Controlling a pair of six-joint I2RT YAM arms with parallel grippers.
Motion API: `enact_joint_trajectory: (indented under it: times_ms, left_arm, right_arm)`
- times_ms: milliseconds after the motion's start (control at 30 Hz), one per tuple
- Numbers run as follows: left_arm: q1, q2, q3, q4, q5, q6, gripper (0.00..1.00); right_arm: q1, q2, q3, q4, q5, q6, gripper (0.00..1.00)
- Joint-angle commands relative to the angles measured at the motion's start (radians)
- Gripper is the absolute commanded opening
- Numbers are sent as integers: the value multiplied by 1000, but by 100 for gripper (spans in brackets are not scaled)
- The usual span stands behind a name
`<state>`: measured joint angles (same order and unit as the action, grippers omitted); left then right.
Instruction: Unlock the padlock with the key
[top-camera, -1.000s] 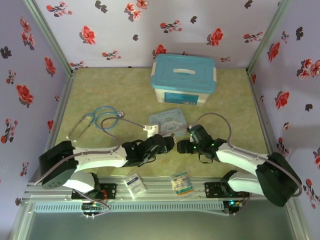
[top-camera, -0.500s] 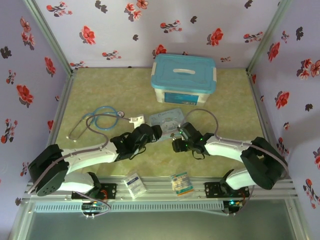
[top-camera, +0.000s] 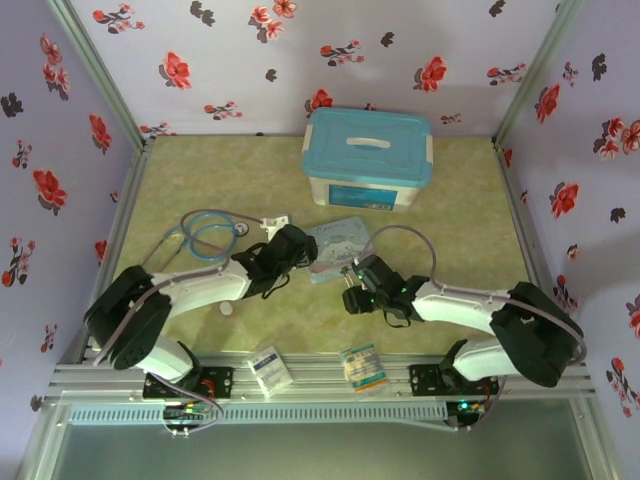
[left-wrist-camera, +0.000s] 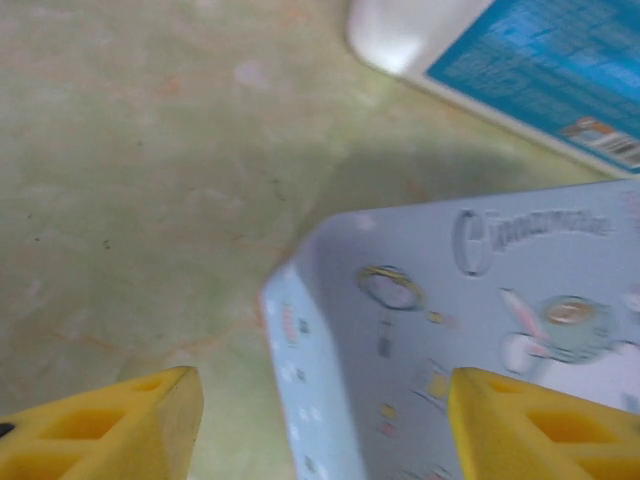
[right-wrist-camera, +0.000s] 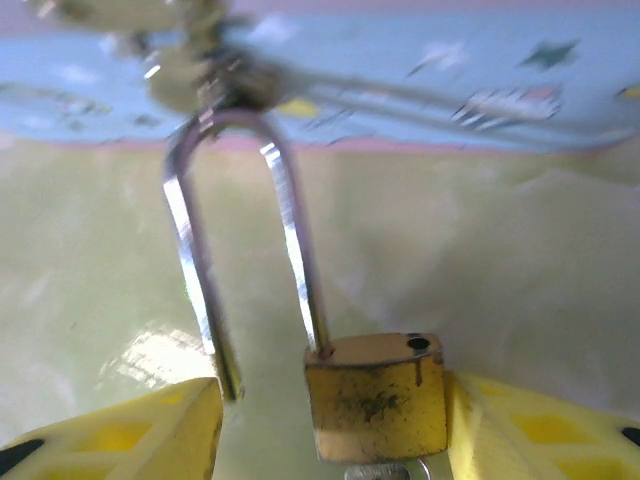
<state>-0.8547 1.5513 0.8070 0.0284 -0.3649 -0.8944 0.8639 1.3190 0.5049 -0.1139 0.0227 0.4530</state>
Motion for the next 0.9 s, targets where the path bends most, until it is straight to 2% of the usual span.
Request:
enact_joint_trajectory:
  times_ms: [0, 100, 167, 433, 600, 733, 867]
  left_arm:
    - [17, 66, 67, -13, 20, 63, 64]
    - [34, 108, 90, -1, 27, 84, 55]
    - [47, 122, 102, -3, 31, 93, 53]
    - [54, 122, 105, -2, 32, 97, 52]
    - [54, 115, 92, 10, 38, 97, 52]
    - [54, 118, 86, 12, 41, 95, 52]
    - [53, 118, 77, 22, 49, 84, 52]
  right_arm:
    - [11, -44, -17, -34, -1, 25, 59]
    - [9, -29, -8, -64, 94, 19, 54]
    - [10, -3, 6, -71, 128, 26, 49]
    - [10, 13, -28, 47, 118, 23, 49]
    - [18, 35, -35, 110, 123, -32, 50]
    - [17, 92, 4, 91, 125, -63, 46]
    - [19, 71, -43, 113, 110, -11, 42]
